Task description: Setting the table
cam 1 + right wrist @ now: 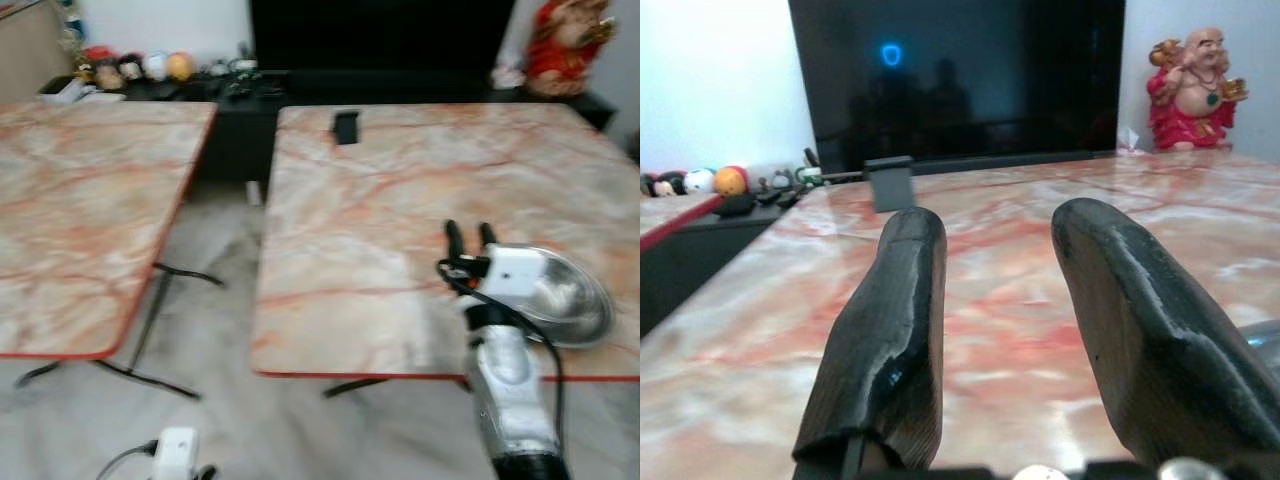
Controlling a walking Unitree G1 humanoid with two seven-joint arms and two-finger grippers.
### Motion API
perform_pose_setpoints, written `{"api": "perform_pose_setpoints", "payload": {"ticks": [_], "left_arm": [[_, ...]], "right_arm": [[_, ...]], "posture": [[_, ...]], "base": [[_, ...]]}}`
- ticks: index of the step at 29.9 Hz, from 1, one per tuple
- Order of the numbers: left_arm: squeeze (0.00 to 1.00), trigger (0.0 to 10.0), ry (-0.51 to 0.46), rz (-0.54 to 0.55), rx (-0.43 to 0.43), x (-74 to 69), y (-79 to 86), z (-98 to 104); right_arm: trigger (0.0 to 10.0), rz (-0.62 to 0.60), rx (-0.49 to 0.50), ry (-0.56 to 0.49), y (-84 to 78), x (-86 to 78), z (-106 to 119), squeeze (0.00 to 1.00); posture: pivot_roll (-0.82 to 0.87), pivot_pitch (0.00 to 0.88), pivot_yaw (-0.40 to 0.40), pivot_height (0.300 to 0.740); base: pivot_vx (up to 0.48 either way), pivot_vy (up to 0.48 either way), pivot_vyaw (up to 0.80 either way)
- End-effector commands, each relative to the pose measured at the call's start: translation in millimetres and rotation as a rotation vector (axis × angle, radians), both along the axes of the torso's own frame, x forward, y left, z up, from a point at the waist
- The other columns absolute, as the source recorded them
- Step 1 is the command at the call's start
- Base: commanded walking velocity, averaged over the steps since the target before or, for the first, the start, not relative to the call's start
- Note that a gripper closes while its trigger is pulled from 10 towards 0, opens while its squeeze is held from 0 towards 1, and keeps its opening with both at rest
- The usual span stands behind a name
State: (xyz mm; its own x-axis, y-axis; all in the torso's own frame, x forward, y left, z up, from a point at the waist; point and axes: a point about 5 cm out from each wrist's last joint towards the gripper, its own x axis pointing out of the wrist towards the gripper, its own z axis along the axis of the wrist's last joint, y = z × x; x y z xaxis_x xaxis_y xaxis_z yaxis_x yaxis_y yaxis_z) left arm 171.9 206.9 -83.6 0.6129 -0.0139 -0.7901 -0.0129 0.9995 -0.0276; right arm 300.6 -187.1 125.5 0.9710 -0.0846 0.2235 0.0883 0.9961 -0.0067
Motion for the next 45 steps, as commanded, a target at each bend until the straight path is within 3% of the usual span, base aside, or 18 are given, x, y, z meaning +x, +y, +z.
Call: {"api": "perform_pose_setpoints", "payload": {"ticks": [1,10,24,35,45], "left_arm": [[0.0,10.0,0.012,0.009,0.018,-1.0,8.0,0.7],[0.0,10.0,0.01,0.021,0.016,-0.6,8.3,0.9],[0.0,10.0,0.025,0.032,0.016,-4.1,8.7,-0.9],[0.0,10.0,0.04,0.04,0.022,-7.7,12.0,-2.0],[0.0,10.0,0.047,0.041,0.025,-9.1,14.0,-2.2]], "right_arm": [[10.0,0.022,-0.006,-0.028,7.7,2.5,6.9,0.0],[10.0,0.017,0.032,-0.021,6.2,6.6,7.3,0.0],[10.0,0.035,0.003,-0.022,10.7,8.7,9.5,0.0],[10.0,0.04,0.002,-0.025,12.5,9.1,10.1,0.0],[10.0,0.044,0.014,-0.021,13.6,10.0,9.0,0.0]], "posture": [[-0.02,0.0,-0.012,0.736],[0.0,0.0,-0.02,0.736],[0.0,0.0,-0.024,0.736],[0.0,0.0,-0.022,0.736],[0.0,0.0,-0.021,0.736]], "base": [[0.0,0.48,0.8],[0.0,0.48,0.14],[0.0,0.48,0.0],[0.0,0.48,0.73],[0.0,0.48,0.0]]}}
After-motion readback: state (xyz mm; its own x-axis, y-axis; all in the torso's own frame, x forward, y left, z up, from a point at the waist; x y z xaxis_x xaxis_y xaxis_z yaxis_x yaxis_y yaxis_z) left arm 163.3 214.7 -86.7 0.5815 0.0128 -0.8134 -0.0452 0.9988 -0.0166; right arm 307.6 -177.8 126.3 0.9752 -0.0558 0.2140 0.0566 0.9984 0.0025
